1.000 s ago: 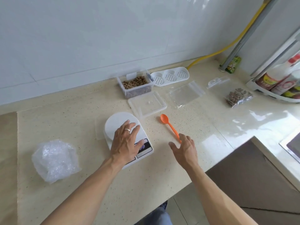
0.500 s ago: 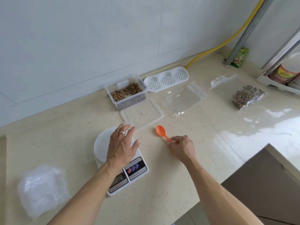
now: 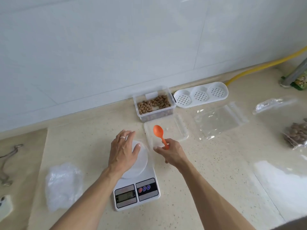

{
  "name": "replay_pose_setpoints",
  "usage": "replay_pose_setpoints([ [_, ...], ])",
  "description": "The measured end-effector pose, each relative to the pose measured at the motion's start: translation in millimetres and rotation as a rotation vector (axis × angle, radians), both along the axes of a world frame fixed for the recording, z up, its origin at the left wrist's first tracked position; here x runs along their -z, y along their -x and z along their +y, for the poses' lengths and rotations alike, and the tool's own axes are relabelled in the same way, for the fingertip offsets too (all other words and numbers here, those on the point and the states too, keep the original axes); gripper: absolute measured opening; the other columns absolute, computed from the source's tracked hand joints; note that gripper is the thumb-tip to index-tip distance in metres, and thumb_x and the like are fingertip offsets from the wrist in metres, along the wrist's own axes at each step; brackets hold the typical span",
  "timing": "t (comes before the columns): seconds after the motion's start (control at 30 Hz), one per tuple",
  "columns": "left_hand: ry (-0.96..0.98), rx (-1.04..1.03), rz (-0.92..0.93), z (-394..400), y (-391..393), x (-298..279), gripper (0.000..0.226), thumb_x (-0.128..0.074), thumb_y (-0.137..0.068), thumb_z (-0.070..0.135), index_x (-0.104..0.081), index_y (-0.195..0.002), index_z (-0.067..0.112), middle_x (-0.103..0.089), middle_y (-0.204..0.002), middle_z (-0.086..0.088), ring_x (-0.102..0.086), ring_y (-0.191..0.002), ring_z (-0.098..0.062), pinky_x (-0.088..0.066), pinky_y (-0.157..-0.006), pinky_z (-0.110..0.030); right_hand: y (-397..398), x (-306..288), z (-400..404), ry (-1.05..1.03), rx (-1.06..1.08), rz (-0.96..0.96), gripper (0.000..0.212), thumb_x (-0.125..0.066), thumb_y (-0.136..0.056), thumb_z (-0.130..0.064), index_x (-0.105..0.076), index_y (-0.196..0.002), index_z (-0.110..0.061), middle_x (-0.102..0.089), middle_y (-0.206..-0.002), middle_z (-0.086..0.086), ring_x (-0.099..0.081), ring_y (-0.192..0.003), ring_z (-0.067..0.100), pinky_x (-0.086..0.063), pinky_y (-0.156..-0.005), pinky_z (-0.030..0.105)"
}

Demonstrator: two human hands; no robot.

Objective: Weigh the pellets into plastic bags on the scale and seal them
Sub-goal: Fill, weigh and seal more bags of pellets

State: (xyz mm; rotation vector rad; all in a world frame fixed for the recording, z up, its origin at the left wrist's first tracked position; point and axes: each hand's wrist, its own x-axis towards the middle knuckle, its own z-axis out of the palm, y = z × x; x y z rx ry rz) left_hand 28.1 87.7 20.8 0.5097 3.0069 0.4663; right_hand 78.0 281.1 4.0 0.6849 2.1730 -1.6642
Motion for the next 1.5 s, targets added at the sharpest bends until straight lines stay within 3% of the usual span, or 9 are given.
replay_pose_setpoints([
  [0.13, -0.029, 0.029, -0.026, -2, 7, -8, 0.037, -0.052, -0.094, 0.026, -0.059, -0.126, 0.009, -0.06, -0.125, -0.009, -0.051, -0.122, -0.029, -0.04, -0.102, -0.044, 4, -4, -9, 0.097, -0.039, 0.012, 0.016, -0.063, -0.086, -0.007, -0.068, -0.101, -0.007, -0.072, -0.078, 0.008, -0.05, -0.048, 0.01, -0.045, -0.048, 0.023],
  [0.27, -0.082, 0.087, -0.13, 8, 19, -18, 0.032, -0.039, -0.094, 0.024, -0.067, -0.107, 0.014, -0.067, -0.107, -0.003, -0.061, -0.101, -0.024, -0.041, -0.096, -0.044, 7, -26, -7, 0.161, -0.06, 0.085, 0.015, -0.061, -0.086, -0.005, -0.07, -0.096, -0.009, -0.075, -0.078, 0.008, -0.045, -0.044, 0.011, -0.041, -0.046, 0.021],
  [0.47, -0.463, 0.031, -0.433, 22, 29, -57, 0.023, -0.047, -0.097, 0.01, -0.06, -0.079, 0.017, -0.062, -0.071, 0.002, -0.06, -0.062, -0.011, -0.045, -0.06, -0.018, 2, -58, 1, 0.074, -0.019, 0.148, 0.012, -0.068, -0.085, -0.013, -0.069, -0.096, -0.008, -0.074, -0.073, 0.009, -0.041, -0.044, 0.009, -0.036, -0.045, 0.022],
  [0.67, -0.6, 0.063, -0.459, 23, 37, -88, 0.021, -0.047, -0.099, 0.011, -0.063, -0.085, 0.011, -0.064, -0.073, 0.002, -0.06, -0.059, -0.008, -0.048, -0.067, -0.026, -6, -97, -2, 0.258, -0.012, 0.168, 0.018, -0.071, -0.089, -0.015, -0.069, -0.096, 0.001, -0.068, -0.071, 0.015, -0.031, -0.041, 0.011, -0.027, -0.04, 0.021],
  [0.9, -0.75, 0.139, -0.557, 9, 40, -105, 0.022, -0.05, -0.098, 0.011, -0.064, -0.081, 0.012, -0.065, -0.065, 0.007, -0.06, -0.063, -0.011, -0.054, -0.075, -0.038, -5, -136, -21, 0.167, -0.092, 0.178, 0.012, -0.062, -0.091, -0.01, -0.066, -0.093, 0.001, -0.071, -0.073, 0.015, -0.037, -0.046, 0.012, -0.028, -0.044, 0.022],
  [1.0, -0.769, 0.169, -0.556, -1, 42, -114, 0.021, -0.05, -0.099, 0.011, -0.064, -0.083, 0.008, -0.065, -0.067, 0.005, -0.058, -0.062, -0.01, -0.051, -0.068, -0.03, -6, -143, -25, 0.164, -0.149, 0.19, 0.003, -0.063, -0.087, -0.002, -0.066, -0.088, -0.002, -0.069, -0.07, 0.016, -0.037, -0.047, 0.012, -0.027, -0.045, 0.022],
  [1.13, -0.672, 0.223, -0.574, -18, 45, -124, 0.02, -0.048, -0.101, 0.015, -0.064, -0.095, 0.005, -0.063, -0.065, 0.004, -0.055, -0.054, -0.008, -0.044, -0.058, -0.018, -1, -146, -28, 0.175, 0.08, 0.272, 0.005, -0.063, -0.092, -0.005, -0.065, -0.087, -0.005, -0.064, -0.063, 0.015, -0.035, -0.046, 0.012, -0.025, -0.045, 0.023],
  [1.33, -0.599, 0.246, -0.392, -41, 57, -131, 0.028, -0.051, -0.099, 0.019, -0.064, -0.074, 0.015, -0.039, -0.043, 0.013, -0.03, -0.045, -0.004, -0.026, -0.05, -0.024, 3, -152, -20, 0.297, 0.131, 0.28, 0.004, -0.063, -0.091, -0.007, -0.061, -0.088, -0.006, -0.063, -0.065, 0.016, -0.035, -0.049, 0.013, -0.025, -0.047, 0.025],
  [1.5, -0.625, 0.216, -0.267, -50, 76, -123, 0.036, -0.063, -0.092, 0.029, -0.055, -0.058, 0.023, -0.04, -0.047, 0.014, -0.032, -0.048, -0.004, -0.027, -0.052, -0.025, 10, -150, -24, 0.414, 0.066, 0.234, 0.007, -0.063, -0.091, -0.004, -0.059, -0.094, -0.009, -0.066, -0.072, 0.02, -0.034, -0.048, 0.012, -0.027, -0.046, 0.023],
])
